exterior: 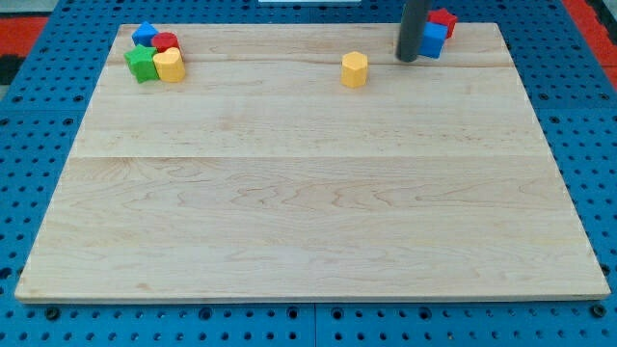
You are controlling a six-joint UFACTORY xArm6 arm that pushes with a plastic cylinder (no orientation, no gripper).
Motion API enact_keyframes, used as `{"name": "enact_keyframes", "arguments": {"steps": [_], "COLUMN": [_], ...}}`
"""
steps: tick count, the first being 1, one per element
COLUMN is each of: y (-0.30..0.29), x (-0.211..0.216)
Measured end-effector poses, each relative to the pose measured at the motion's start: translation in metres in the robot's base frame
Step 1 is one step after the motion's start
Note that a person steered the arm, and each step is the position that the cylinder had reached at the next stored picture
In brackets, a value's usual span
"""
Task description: Push the yellow hexagon closer to the group of blocks
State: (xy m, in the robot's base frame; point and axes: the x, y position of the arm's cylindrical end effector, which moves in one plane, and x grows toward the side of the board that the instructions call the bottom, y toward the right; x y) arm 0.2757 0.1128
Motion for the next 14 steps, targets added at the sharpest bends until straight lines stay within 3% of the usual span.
{"name": "enact_keyframes", "arguments": {"steps": [2, 3, 5, 6, 7, 8, 9, 10, 12, 14], "y": [-0.133, -0.167, -0.099, -0.103, -0.137, -0.165, -0.154, -0.112, -0.1, -0.091], "x": [0.058, 0.065, 0.033, 0.008, 0.029, 0.014, -0.016, -0.016, -0.052, -0.052]}}
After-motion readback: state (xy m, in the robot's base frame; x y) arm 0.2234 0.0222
